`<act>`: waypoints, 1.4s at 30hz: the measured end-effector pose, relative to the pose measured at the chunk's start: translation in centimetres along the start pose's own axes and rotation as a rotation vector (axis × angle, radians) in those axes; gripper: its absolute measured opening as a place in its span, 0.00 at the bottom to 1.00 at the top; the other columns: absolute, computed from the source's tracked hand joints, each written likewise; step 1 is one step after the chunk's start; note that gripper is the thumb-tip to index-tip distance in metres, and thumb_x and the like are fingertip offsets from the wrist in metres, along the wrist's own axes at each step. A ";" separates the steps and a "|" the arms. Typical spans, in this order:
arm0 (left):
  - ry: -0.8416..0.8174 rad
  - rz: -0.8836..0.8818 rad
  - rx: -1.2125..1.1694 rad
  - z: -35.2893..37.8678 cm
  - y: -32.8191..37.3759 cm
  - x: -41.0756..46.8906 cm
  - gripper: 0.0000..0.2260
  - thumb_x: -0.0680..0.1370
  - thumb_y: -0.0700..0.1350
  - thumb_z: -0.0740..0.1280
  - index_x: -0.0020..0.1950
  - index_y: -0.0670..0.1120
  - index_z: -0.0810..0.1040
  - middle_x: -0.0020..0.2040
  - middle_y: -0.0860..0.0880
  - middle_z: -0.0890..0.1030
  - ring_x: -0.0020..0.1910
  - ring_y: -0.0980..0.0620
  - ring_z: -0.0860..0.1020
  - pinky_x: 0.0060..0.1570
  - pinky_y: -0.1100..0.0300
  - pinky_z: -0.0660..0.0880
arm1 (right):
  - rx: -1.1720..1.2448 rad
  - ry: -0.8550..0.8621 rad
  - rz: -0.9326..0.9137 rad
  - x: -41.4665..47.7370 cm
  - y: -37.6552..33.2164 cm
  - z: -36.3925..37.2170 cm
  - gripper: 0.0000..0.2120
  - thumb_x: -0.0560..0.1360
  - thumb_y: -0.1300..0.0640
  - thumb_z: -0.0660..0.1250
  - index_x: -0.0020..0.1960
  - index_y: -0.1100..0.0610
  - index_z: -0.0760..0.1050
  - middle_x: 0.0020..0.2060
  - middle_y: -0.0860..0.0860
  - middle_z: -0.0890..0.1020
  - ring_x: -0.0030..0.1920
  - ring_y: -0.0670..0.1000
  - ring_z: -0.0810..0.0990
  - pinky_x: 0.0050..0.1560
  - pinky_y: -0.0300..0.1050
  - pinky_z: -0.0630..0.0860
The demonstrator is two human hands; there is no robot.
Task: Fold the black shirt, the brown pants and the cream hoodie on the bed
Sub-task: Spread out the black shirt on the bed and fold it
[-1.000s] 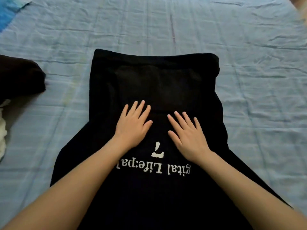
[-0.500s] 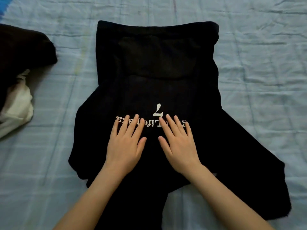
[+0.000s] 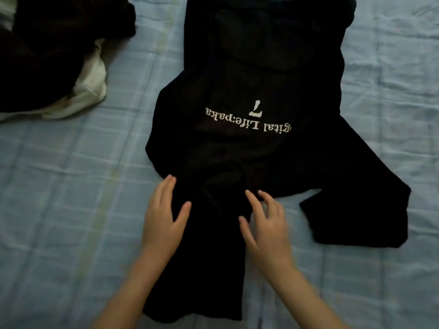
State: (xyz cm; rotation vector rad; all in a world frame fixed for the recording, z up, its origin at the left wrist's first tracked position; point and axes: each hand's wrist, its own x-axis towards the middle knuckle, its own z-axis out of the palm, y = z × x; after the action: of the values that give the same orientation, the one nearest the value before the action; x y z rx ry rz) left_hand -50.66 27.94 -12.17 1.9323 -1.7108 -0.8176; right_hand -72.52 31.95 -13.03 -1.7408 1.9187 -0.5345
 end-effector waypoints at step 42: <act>-0.089 -0.160 0.033 -0.5 -3.6 -11.7 0.21 0.70 0.47 0.77 0.58 0.42 0.76 0.52 0.44 0.77 0.52 0.42 0.77 0.50 0.51 0.74 | 0.215 0.126 0.350 -14.2 4.4 -1.4 0.23 0.75 0.58 0.71 0.69 0.56 0.71 0.56 0.53 0.80 0.57 0.52 0.79 0.59 0.47 0.76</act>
State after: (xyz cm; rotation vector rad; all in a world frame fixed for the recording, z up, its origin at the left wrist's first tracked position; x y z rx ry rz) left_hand -48.41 39.97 -12.51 2.1052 -1.6456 -0.9520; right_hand -75.96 46.45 -13.16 -1.2299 2.1042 -0.7002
